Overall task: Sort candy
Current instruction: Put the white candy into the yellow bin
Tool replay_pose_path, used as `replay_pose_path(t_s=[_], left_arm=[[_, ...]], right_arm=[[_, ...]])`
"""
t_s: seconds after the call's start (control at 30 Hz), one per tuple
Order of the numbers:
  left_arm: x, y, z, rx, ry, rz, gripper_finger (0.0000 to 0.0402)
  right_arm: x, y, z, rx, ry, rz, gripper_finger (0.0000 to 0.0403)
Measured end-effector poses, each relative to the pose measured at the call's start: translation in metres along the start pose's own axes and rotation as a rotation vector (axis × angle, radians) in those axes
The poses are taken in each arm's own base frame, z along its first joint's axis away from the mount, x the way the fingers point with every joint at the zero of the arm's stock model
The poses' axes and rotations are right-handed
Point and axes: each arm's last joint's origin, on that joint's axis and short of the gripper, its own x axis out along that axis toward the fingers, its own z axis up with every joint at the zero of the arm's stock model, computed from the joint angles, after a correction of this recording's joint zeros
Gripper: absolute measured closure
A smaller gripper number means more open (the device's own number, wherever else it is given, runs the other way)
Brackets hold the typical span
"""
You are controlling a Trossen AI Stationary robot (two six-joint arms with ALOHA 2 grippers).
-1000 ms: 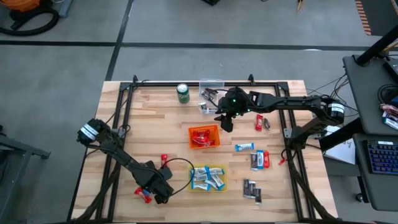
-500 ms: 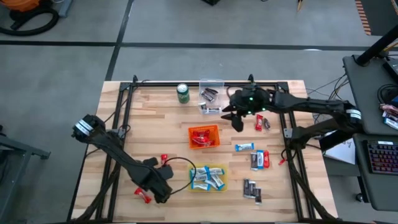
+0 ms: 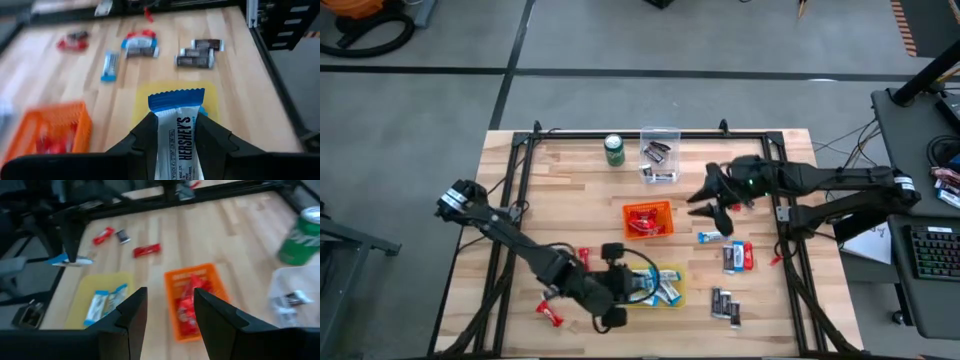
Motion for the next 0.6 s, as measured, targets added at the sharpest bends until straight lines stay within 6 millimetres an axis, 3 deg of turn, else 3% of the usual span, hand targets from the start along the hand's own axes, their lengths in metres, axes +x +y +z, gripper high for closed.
replay_pose_path(t_s=[0.1,0.3,0.6], left_arm=[[0.017,0.006,0.000,0.059,-0.014,0.025,0.0317],[0.046,0.017,-0.014,0.035,0.062,0.077,0.0316],[0.055,0.018,-0.023,0.032,0.148,-0.012,0.0261]], right_arm=[[0.002,0.011,-0.011,0.019,0.024,0.015,0.0252],[0.003,0.021,-0.034,0.194,0.121,-0.119,0.0252],[0.016,0.024,-0.063,0.423,0.389,-0.222,0.0252]])
